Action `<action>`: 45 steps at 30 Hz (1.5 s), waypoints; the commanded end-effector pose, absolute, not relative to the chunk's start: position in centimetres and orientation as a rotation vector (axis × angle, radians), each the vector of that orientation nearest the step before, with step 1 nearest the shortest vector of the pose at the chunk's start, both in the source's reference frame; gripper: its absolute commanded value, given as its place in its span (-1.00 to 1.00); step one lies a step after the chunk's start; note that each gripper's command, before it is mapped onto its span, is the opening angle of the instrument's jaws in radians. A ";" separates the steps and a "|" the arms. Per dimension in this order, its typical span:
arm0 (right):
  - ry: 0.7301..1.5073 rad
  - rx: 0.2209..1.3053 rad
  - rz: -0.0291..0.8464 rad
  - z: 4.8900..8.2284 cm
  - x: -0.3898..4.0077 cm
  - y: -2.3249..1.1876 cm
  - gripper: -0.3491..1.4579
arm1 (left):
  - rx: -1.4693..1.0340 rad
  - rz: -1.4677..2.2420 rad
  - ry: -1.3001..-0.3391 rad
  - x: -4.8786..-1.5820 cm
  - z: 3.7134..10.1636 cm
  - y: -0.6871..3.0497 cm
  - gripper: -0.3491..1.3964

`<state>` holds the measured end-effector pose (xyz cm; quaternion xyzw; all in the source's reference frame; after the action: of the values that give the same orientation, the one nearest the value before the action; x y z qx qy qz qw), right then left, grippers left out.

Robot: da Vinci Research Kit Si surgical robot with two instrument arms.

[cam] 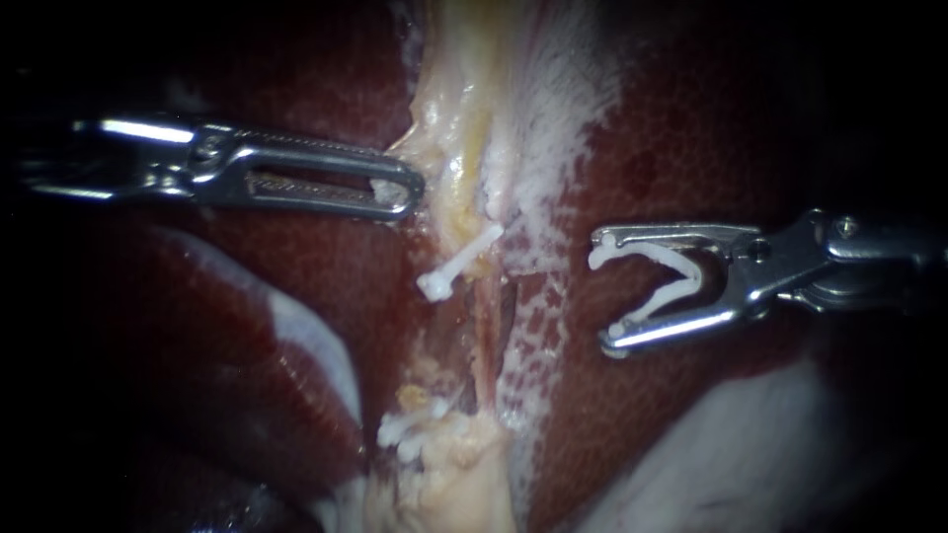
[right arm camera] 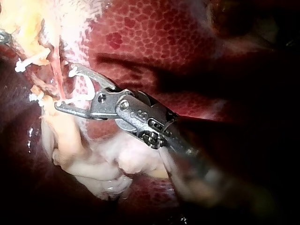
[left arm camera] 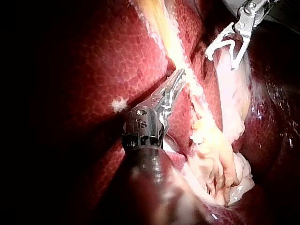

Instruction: Clipping first clip right tube

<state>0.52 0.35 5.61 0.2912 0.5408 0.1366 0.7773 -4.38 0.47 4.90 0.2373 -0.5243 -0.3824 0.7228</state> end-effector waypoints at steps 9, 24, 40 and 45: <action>1.165 0.634 0.307 5.68 0.54 0.26 0.05 | 0.529 -0.844 -1.158 -4.36 4.87 0.51 -1.00; 1.154 0.678 0.318 5.80 0.70 0.04 0.05 | 0.485 -0.878 -1.171 -3.90 4.41 0.93 -1.00; 1.131 0.758 0.324 6.10 1.21 -0.21 0.05 | 0.476 -0.878 -1.169 -3.89 4.34 0.91 -1.00; 1.127 0.764 0.330 6.23 1.30 -0.17 0.05 | 0.472 -0.874 -1.170 -3.90 4.31 0.89 -1.00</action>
<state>1.33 -0.17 6.25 0.3518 0.5184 0.1518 0.7645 -3.90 0.89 4.31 0.2132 -0.5291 -0.3961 0.7195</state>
